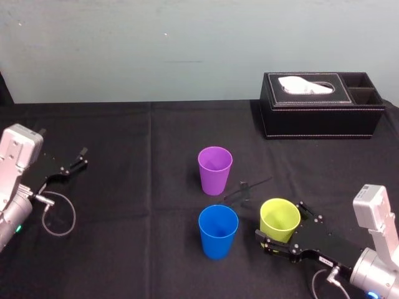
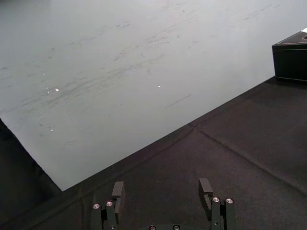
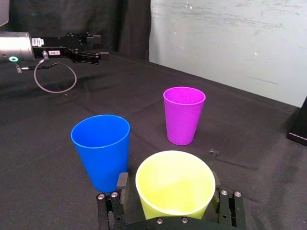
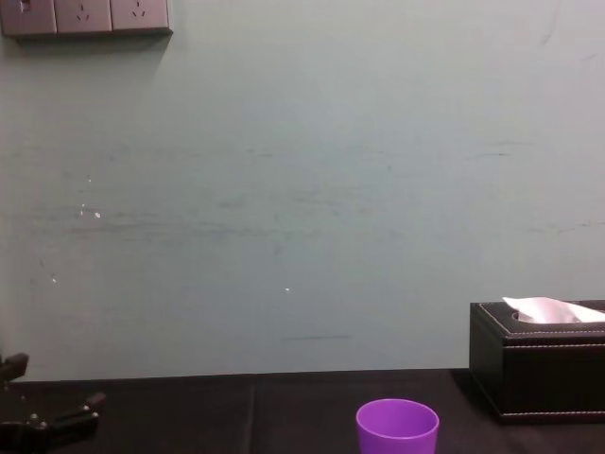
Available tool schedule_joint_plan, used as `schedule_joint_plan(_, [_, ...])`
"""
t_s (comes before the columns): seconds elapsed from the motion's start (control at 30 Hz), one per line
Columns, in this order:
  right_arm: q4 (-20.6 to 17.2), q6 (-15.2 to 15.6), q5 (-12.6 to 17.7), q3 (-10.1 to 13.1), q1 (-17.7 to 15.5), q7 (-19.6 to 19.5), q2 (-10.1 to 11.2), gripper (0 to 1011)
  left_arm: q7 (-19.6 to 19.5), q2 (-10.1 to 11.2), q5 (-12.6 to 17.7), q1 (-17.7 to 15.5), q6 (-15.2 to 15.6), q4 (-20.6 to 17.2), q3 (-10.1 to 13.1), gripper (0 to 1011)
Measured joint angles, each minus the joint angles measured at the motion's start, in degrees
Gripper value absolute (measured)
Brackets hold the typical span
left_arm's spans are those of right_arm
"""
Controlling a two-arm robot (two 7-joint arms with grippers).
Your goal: Stack the three plastic cups sequentially using one hand.
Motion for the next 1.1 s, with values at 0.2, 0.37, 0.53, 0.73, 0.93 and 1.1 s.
schedule_joint_plan(0.2, [-0.1,0.0,0.1,0.1,-0.1,0.0,0.0,929,0.0,0.0,0.0,0.0,0.0,0.0,0.0,1010])
schedule_joint_plan(0.37, [-0.1,-0.1,0.2,0.2,-0.2,0.0,0.1,821,0.0,0.0,0.0,0.0,0.0,0.0,0.0,1010])
schedule_joint_plan(0.53, [-0.1,-0.1,0.2,0.2,-0.2,-0.1,0.1,772,0.0,0.0,0.0,0.0,0.0,0.0,0.0,1010])
schedule_joint_plan(0.73, [-0.2,-0.2,0.3,0.3,-0.3,-0.1,0.1,743,0.0,0.0,0.0,0.0,0.0,0.0,0.0,1010])
schedule_joint_plan(0.93, [-0.2,-0.2,0.3,0.3,-0.3,0.0,0.1,743,0.0,0.0,0.0,0.0,0.0,0.0,0.0,1010])
schedule_joint_plan(1.1, [-0.6,-0.2,0.2,0.4,-0.4,-0.4,0.2,743,0.0,0.0,0.0,0.0,0.0,0.0,0.0,1010])
